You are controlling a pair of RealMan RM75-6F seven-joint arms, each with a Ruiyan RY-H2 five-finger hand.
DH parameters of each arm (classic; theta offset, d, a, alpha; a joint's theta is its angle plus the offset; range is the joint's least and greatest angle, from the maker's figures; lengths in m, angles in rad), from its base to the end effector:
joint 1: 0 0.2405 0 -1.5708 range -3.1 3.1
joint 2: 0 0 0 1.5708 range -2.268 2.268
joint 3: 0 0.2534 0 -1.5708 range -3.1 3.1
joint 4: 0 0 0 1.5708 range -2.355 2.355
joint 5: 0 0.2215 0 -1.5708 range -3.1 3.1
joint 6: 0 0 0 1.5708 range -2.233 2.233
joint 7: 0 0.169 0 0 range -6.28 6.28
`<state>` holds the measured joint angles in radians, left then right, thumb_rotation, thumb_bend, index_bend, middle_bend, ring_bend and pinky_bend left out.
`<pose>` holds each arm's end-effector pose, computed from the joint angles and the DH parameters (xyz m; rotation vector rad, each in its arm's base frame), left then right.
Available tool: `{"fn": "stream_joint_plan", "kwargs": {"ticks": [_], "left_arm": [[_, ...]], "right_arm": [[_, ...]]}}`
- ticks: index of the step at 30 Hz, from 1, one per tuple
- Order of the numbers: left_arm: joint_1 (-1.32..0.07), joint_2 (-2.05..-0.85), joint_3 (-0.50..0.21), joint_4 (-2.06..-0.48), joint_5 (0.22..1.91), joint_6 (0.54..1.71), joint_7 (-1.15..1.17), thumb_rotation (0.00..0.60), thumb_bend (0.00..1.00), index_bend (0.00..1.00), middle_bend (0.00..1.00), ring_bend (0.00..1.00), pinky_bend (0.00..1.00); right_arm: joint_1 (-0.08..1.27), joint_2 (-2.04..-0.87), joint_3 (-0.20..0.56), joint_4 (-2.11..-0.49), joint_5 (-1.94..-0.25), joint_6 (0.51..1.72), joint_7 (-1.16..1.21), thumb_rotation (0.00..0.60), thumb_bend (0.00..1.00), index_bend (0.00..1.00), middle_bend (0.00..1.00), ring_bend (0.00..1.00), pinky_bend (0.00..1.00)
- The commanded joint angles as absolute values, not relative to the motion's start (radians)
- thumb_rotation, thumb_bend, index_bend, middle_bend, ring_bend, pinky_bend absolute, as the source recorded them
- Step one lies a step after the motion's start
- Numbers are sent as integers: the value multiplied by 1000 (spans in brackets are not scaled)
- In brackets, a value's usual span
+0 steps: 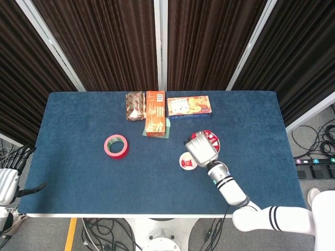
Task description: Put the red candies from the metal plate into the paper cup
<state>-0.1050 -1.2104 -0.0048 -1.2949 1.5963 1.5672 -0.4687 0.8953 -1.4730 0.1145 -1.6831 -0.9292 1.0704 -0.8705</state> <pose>-0.3455 0.2073 0.1494 -1.3776 -1.0237 -1.1716 -0.0897 -0.3574 -0.0231 1.9965 -0.4915 0.6951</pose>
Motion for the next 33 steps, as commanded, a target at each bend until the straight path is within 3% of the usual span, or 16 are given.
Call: {"fn": "stream_joint_plan", "kwargs": {"ticks": [1, 11, 33], "left_arm": [[-106, -1212, -4, -1293, 1598, 1567, -470, 600, 117, 126, 100, 34, 99], [-105, -1217, -3, -1282, 1599, 1566, -480, 600, 117, 126, 100, 34, 98], [-112, -1222, -10, -1251, 1589, 1551, -508, 600, 117, 127, 100, 34, 98]], "right_arm": [[893, -1449, 120, -1661, -915, 1082, -886, 600, 197, 490, 458, 770, 925], [915, -1488, 112, -1507, -638, 981, -933, 600, 188, 400, 396, 772, 925], [944, -1599, 79, -1344, -549, 897, -894, 600, 154, 327, 338, 770, 925]]}}
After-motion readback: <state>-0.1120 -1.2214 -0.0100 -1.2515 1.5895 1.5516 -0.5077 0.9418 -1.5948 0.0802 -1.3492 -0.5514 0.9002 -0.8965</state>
